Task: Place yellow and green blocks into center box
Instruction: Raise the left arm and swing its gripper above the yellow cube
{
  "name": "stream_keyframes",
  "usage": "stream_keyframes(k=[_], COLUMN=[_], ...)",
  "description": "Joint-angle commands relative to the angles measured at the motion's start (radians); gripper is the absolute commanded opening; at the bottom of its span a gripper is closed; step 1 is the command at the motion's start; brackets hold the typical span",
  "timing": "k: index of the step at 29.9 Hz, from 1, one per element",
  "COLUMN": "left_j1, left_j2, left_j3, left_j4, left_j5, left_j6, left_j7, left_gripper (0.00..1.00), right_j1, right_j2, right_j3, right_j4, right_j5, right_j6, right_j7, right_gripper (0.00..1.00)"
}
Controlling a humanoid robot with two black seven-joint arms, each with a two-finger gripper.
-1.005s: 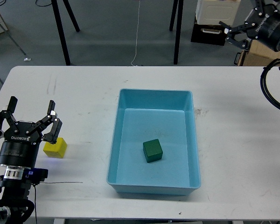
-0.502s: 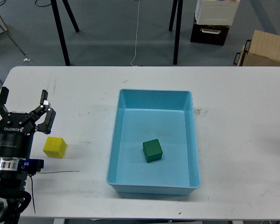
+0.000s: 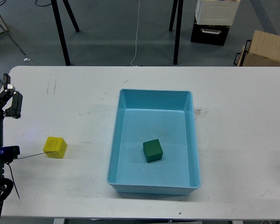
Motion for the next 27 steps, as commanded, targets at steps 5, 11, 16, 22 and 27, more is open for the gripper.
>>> stream_keyframes(k=[5,11,16,22,27], left_j1=[-0.086,-0.079,-0.163,-0.471,-0.796], left_j2=[0.074,0.410,0.668,0.791,0.802], left_j3=[-0.004,0.034,0.140,0.497,0.911], left_j4=[0.038,0.013,-0.011,-0.008,0.027], left_j5=[0.004,0.029,0.147,0.317,0.480], left_j6=[-0.001,-0.001,-0.001,-0.001,-0.001], left_j7=[0.014,0.014,0.016,0.016,0.042], left_gripper=[1.00,1.00,1.00,1.00,1.00], right_j1=[0.000,0.000,0.007,0.007,0.006], right_j2=[0.004,0.034,0.036,0.034,0.036], right_j3=[-0.002,0.007,0.000,-0.003,-0.003], right_j4=[0.013,0.028,0.030,0.031,0.031], right_j5=[0.001,0.001,0.001,0.001,0.001], right_j6=[0.005,0.006,0.006,0.006,0.007], right_j7=[0.000,0.000,0.000,-0.001,-0.004], right_gripper=[1.00,1.00,1.00,1.00,1.00])
